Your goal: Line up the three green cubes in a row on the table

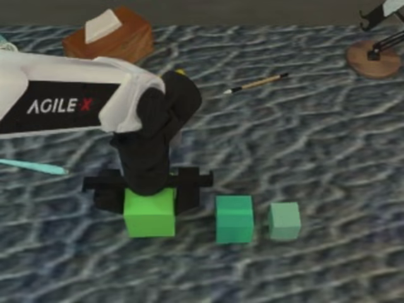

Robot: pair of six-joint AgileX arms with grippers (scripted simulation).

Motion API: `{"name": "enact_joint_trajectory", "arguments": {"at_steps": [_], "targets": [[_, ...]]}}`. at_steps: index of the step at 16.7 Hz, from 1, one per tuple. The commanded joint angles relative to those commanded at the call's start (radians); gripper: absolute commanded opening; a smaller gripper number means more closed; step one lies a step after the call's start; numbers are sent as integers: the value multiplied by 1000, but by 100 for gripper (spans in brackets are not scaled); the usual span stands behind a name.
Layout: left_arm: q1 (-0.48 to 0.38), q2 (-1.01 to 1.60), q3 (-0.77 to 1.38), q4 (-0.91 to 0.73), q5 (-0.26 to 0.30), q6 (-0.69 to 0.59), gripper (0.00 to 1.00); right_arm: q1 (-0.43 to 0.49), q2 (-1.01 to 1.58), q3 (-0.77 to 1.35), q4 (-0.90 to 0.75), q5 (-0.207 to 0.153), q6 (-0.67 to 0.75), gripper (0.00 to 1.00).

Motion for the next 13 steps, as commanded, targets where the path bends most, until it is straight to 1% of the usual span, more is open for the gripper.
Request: {"name": "enact_joint_trajectory", "arguments": {"at_steps": [12, 13], "targets": [[0, 0, 0, 0, 0, 0, 98, 0, 0, 0, 0, 0, 0, 100], [0, 0, 0, 0, 0, 0, 100, 0, 0, 0, 0, 0, 0, 100]]}}
